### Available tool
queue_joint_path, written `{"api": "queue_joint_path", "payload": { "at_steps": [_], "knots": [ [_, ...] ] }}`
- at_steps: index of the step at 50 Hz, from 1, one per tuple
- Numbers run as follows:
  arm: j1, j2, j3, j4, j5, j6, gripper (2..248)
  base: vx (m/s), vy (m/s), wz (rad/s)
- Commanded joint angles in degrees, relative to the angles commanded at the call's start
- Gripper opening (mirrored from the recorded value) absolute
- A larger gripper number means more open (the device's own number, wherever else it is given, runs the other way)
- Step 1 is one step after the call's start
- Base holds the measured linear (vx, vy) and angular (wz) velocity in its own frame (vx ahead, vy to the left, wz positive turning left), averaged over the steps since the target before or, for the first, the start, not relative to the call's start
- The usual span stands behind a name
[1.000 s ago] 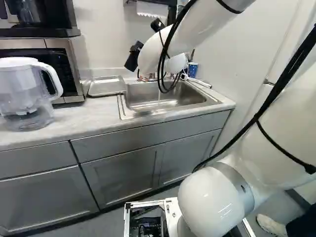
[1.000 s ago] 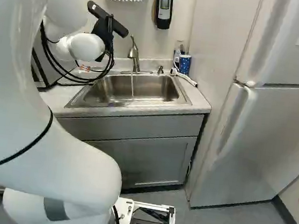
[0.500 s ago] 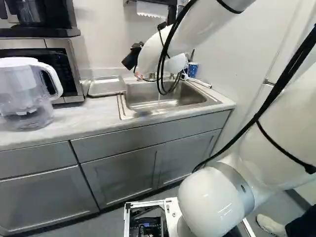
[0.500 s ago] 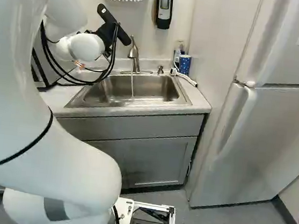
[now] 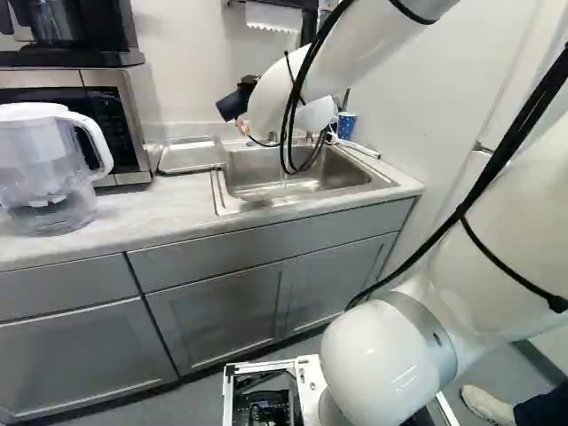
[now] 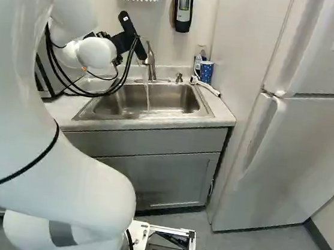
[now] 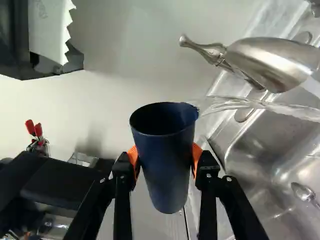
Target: Rinse the cup and place it in the tray
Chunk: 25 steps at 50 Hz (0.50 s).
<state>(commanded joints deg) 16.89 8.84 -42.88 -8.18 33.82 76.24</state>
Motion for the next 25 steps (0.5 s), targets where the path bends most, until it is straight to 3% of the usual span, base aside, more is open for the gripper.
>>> {"api": "queue_joint_path", "payload": {
  "at_steps": [25],
  "knots": [
    [0.0, 0.0, 0.0, 0.0, 0.0, 15.0, 121, 0.0, 0.0, 0.0]
  ]
}}
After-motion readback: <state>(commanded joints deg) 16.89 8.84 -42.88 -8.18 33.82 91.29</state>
